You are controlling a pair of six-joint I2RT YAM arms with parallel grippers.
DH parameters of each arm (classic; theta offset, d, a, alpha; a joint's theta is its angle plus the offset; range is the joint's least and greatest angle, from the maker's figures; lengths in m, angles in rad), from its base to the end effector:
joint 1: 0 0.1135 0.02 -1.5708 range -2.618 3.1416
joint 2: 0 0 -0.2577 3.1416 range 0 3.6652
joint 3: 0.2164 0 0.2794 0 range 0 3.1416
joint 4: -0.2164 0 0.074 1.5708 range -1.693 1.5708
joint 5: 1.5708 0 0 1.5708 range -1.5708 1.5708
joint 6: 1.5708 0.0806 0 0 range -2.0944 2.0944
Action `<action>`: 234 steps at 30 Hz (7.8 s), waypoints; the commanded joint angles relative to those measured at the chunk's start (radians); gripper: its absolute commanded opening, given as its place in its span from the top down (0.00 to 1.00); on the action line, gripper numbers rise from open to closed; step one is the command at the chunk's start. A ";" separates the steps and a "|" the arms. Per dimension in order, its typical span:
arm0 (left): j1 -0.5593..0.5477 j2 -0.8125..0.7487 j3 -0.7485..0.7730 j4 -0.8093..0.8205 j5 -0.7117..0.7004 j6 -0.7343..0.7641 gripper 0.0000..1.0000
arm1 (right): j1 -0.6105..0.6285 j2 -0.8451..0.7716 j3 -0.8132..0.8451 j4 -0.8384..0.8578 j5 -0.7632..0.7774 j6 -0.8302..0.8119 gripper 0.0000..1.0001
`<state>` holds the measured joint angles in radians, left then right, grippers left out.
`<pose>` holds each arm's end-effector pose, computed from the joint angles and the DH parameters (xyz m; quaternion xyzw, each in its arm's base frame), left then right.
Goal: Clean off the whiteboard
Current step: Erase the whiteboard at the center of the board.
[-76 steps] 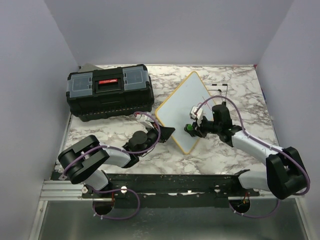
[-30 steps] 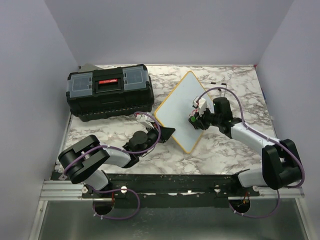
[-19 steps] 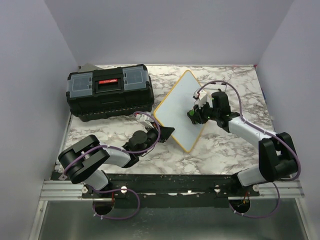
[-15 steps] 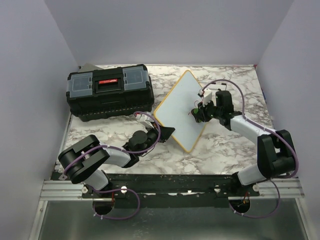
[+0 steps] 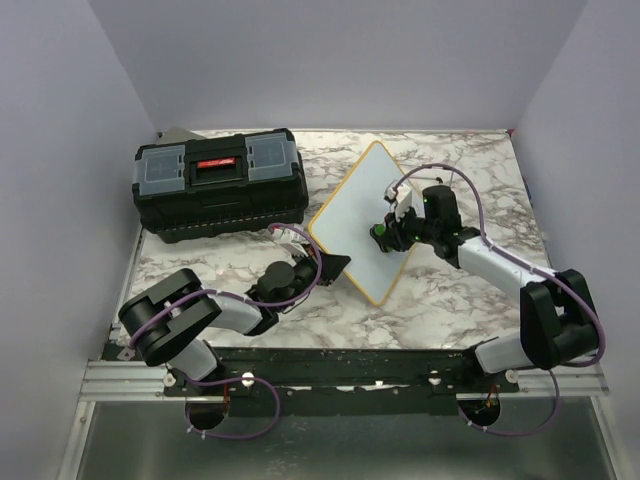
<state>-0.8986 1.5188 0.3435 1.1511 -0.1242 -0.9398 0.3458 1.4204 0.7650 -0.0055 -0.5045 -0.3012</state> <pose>0.2077 -0.2450 0.1384 -0.0580 0.7132 -0.5274 0.4581 0.3146 0.1547 0.1608 -0.3805 0.7899 0.2336 0.4204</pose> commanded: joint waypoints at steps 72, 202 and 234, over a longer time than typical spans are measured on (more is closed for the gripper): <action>-0.034 0.000 0.027 0.215 0.173 -0.042 1.00 | 0.040 0.069 0.017 0.035 -0.093 0.101 0.99; -0.028 0.011 0.018 0.258 0.205 -0.044 1.00 | 0.011 0.042 0.011 -0.006 -0.107 0.013 0.99; -0.014 -0.105 0.039 0.154 0.083 -0.022 1.00 | -0.134 -0.129 -0.008 -0.010 -0.092 0.107 0.99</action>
<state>-0.9054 1.4879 0.3073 1.1610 0.0006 -0.9768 0.2272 1.3449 0.7483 -0.0631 -0.6350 -0.2646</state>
